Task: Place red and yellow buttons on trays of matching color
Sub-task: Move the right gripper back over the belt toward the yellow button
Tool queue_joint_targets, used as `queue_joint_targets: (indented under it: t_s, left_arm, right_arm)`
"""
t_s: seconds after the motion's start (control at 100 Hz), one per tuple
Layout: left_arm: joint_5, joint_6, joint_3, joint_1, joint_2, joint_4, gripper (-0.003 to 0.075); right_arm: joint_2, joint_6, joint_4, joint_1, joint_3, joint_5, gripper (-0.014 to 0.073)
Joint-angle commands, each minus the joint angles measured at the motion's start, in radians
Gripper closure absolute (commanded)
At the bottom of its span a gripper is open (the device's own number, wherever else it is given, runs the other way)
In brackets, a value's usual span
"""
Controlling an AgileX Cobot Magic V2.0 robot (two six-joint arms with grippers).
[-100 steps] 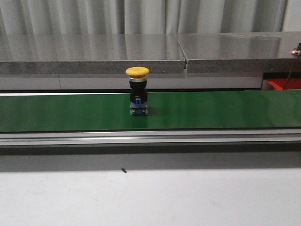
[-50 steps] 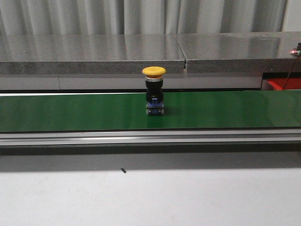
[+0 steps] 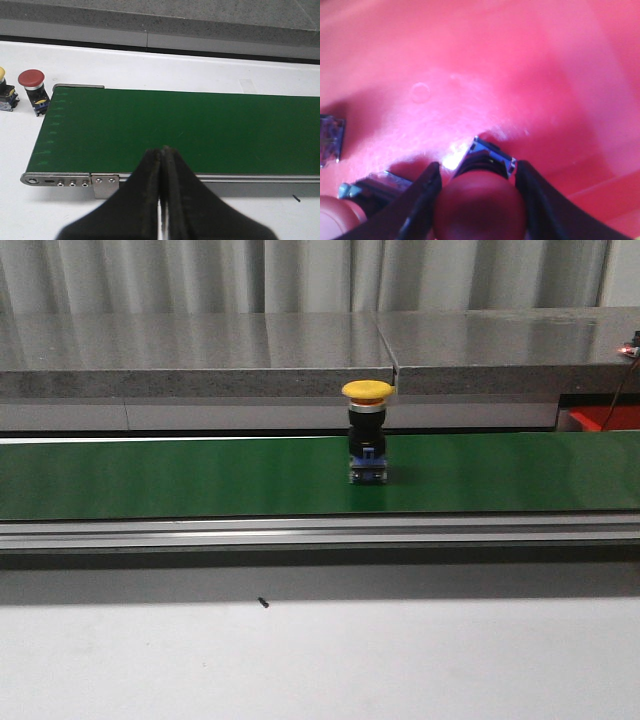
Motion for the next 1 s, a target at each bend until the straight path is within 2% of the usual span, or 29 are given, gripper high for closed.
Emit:
queue_joint_targets:
  t_s: [0.0, 0.05, 0.15, 0.2, 0.25, 0.38, 0.59, 0.88, 0.99]
  left_arm:
    - [-0.06, -0.001, -0.026, -0.008, 0.003, -0.027, 0.0741]
    - [-0.06, -0.001, -0.026, -0.008, 0.003, -0.027, 0.0741]
    - [-0.06, -0.001, -0.026, -0.008, 0.003, -0.027, 0.0741]
    - [-0.06, -0.001, -0.026, -0.008, 0.003, -0.027, 0.0741]
    - [-0.06, -0.001, -0.026, -0.008, 0.003, -0.027, 0.0741]
    - [-0.06, -0.001, -0.026, -0.008, 0.003, -0.027, 0.0741]
    - [-0.06, -0.001, -0.026, -0.008, 0.003, -0.027, 0.0741]
    - [-0.06, -0.001, -0.026, -0.008, 0.003, -0.027, 0.0741]
    - [-0.06, -0.001, -0.026, -0.008, 0.003, -0.027, 0.0741]
  right_arm:
    - [-0.047, -0.012, 0.011, -0.006, -0.032, -0.03, 0.0431]
    - [-0.046, -0.019, 0.011, -0.006, -0.032, -0.031, 0.0354]
    - [-0.046, -0.019, 0.011, -0.006, -0.032, -0.039, 0.0107]
    - [-0.047, -0.019, 0.011, -0.006, -0.032, -0.041, 0.0025]
    - [-0.051, -0.019, 0.011, -0.006, -0.032, -0.041, -0.0008]
    - [-0.084, -0.02, 0.01, -0.006, -0.028, -0.049, 0.0024]
    - [-0.176, -0.038, 0.011, -0.005, 0.005, -0.013, 0.0145]
    - [-0.417, -0.048, 0.011, 0.006, 0.278, -0.184, 0.0168]
    - [-0.523, -0.049, 0.01, 0.058, 0.382, -0.196, 0.0168]
